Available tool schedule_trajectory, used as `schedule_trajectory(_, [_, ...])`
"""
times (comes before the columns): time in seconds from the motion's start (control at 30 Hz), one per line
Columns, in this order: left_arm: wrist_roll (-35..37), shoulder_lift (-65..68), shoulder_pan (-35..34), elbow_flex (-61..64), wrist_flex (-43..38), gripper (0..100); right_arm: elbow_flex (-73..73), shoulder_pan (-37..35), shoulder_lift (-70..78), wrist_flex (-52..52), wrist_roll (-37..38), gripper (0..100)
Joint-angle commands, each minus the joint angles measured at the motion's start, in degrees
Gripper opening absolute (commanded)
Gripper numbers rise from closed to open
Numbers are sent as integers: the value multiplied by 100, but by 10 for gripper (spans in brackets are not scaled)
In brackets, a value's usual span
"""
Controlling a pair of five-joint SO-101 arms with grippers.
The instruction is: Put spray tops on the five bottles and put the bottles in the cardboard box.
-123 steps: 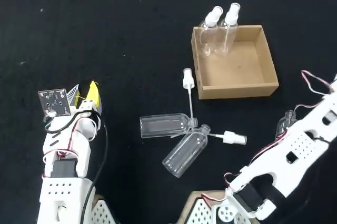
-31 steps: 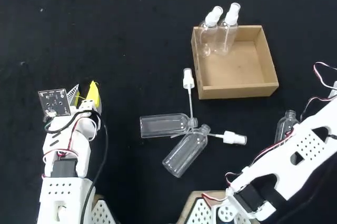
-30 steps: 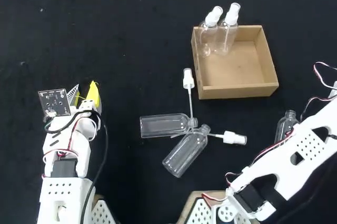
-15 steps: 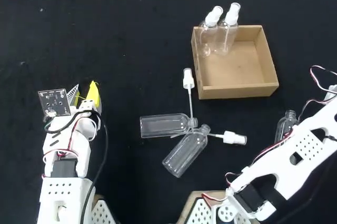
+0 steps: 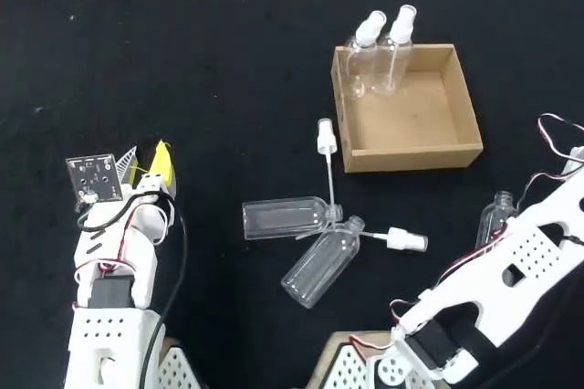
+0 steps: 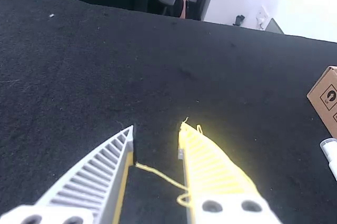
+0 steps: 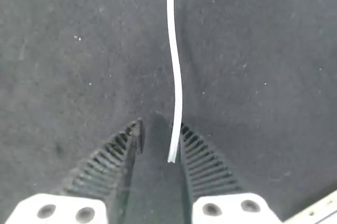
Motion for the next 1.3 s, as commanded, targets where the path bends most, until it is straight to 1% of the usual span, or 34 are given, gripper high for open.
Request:
schedule_trajectory(0.0, [35, -70, -40, 136, -26, 141, -198, 88, -681, -176, -26, 57])
schedule_trajectory(0.27, [35, -70, -40, 136, -26, 141, -215, 88, -725, -185, -18, 57])
schedule_trajectory(0.43, [35, -70, -40, 136, -26, 141, -215, 88, -725, -404, -44, 57])
schedule_trajectory(0.97, [35, -70, -40, 136, -26, 141, -215, 88, -690, -387, -53, 52])
schedule_trajectory(1.07, [35, -70, -40, 136, -26, 141, -207, 97, -681, -396, -53, 10])
schedule_trajectory(1.27, [35, -70, -40, 136, -26, 141, -215, 97, -716, -387, -53, 10])
